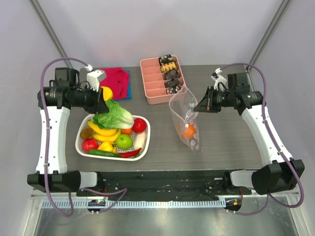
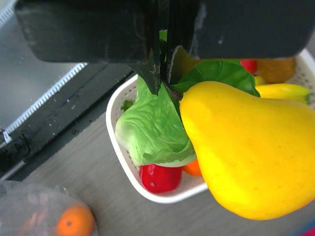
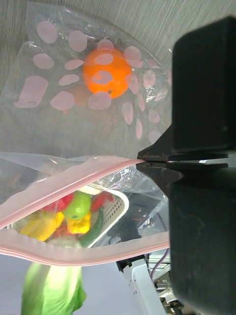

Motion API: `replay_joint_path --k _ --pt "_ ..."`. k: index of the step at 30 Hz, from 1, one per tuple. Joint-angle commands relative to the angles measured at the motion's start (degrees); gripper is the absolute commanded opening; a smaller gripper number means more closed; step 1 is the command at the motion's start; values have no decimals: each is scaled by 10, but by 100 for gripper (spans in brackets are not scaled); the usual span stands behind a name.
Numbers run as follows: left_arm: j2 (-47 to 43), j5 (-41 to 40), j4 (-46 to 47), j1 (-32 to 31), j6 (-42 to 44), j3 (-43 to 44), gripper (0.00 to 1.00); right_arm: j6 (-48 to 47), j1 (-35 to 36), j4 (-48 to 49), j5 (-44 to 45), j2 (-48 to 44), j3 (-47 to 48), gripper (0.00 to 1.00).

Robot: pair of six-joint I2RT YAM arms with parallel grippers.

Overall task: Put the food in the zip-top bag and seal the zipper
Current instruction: Place the fake vegetable in the bin.

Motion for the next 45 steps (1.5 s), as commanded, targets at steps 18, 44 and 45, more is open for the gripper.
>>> replay_joint_path --k 18,44,45 --pt "111 -8 -59 60 -28 -156 0 -13 3 2 5 -4 3 1" --pt "151 -25 -52 24 -1 -166 97 -15 3 4 6 1 2 1" --pt "152 -18 -51 17 -3 -165 95 -16 3 4 7 0 2 1"
